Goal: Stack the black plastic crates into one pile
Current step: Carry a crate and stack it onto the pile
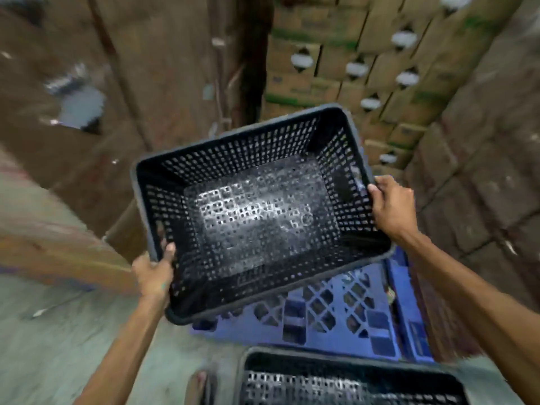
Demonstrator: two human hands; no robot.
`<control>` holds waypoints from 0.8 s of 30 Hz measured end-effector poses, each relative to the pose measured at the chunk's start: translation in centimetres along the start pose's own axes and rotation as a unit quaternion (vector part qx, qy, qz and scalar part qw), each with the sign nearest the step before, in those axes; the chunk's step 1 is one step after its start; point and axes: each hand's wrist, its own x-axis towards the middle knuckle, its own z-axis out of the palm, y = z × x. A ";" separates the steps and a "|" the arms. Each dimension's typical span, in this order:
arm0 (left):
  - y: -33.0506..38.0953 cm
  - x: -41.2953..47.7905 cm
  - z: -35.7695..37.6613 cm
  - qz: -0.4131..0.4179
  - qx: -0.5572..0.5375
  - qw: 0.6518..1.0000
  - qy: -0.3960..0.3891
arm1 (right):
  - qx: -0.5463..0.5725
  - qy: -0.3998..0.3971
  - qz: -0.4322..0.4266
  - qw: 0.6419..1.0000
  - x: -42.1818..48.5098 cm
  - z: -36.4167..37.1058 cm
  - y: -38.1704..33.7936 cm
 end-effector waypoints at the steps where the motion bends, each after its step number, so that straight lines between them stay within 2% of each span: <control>1: 3.0 -1.0 -1.1 0.036 0.008 0.999 -0.003 | 0.033 0.024 0.008 0.999 -0.6 -3.2 -0.4; 6: 14.8 -9.8 -8.3 0.146 0.020 0.989 -0.023 | 0.121 0.132 -0.027 0.983 -6.3 -19.4 -1.1; 11: 20.5 -17.9 -12.5 0.190 0.078 0.977 -0.057 | 0.135 0.113 0.005 0.984 -11.8 -30.2 0.7; 19: 19.7 -25.7 -12.2 0.162 0.182 0.964 -0.111 | 0.097 0.023 0.115 0.988 -19.0 -35.1 5.9; 24: 17.3 -28.4 -11.8 0.128 0.246 0.937 -0.211 | 0.076 -0.041 0.178 0.980 -23.1 -35.1 9.8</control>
